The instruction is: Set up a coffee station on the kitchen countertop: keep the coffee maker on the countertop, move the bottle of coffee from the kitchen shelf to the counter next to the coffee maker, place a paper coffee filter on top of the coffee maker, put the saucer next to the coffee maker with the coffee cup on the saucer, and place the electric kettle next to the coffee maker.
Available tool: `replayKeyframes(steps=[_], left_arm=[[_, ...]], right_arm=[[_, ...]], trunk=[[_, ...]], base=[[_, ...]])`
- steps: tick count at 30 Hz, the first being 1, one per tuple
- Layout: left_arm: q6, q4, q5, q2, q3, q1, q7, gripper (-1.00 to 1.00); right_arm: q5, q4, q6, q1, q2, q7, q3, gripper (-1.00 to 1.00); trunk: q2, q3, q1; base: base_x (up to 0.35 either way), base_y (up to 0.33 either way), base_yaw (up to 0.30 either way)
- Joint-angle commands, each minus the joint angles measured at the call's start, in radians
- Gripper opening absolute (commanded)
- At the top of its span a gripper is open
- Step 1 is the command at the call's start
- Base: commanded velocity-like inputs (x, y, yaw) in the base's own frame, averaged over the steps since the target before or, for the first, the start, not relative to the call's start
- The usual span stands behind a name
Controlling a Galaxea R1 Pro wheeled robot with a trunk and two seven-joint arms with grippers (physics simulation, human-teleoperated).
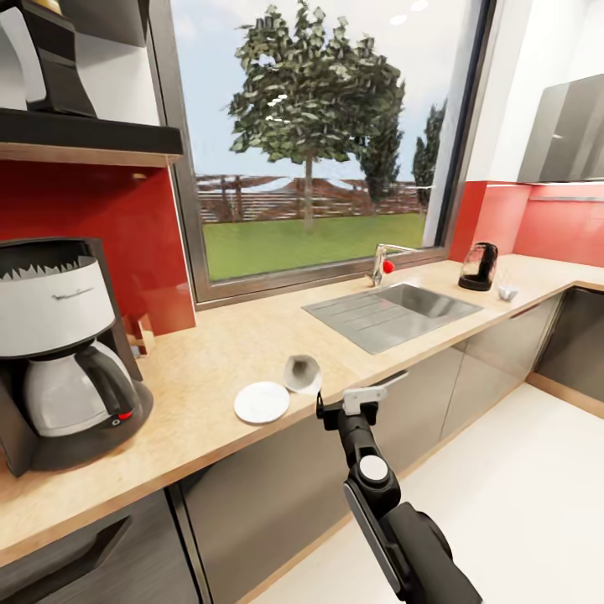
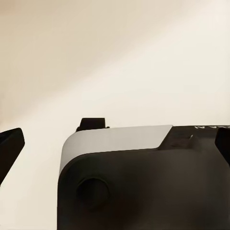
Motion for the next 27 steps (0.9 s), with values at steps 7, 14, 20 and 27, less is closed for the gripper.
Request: replayKeyframes(steps=[7, 14, 20, 27], left_arm=[[-0.002, -0.001, 0.000, 0.000, 0.000, 0.000, 0.000, 1.00], [-0.002, -0.001, 0.000, 0.001, 0.000, 0.000, 0.000, 1.00], [-0.002, -0.001, 0.000, 0.001, 0.000, 0.000, 0.000, 1.00], [-0.002, -0.001, 0.000, 0.001, 0.000, 0.000, 0.000, 1.00]], right_arm=[[0.000, 0.002, 0.007, -0.001, 0.000, -0.006, 0.002, 1.00], [0.000, 0.003, 0.007, -0.001, 0.000, -0.006, 0.002, 1.00], [0.000, 0.005, 0.007, -0.002, 0.000, -0.006, 0.002, 1.00], [0.000, 0.027, 0.007, -0.007, 0.002, -0.006, 0.002, 1.00]], trunk=[[-0.001, -0.001, 0.000], [-0.001, -0.001, 0.000], [-0.001, -0.001, 0.000], [-0.001, -0.001, 0.000]], base=[[0.080, 0.000, 0.000], [0.047, 0.010, 0.000], [0.114, 0.050, 0.000], [0.028, 0.007, 0.000]])
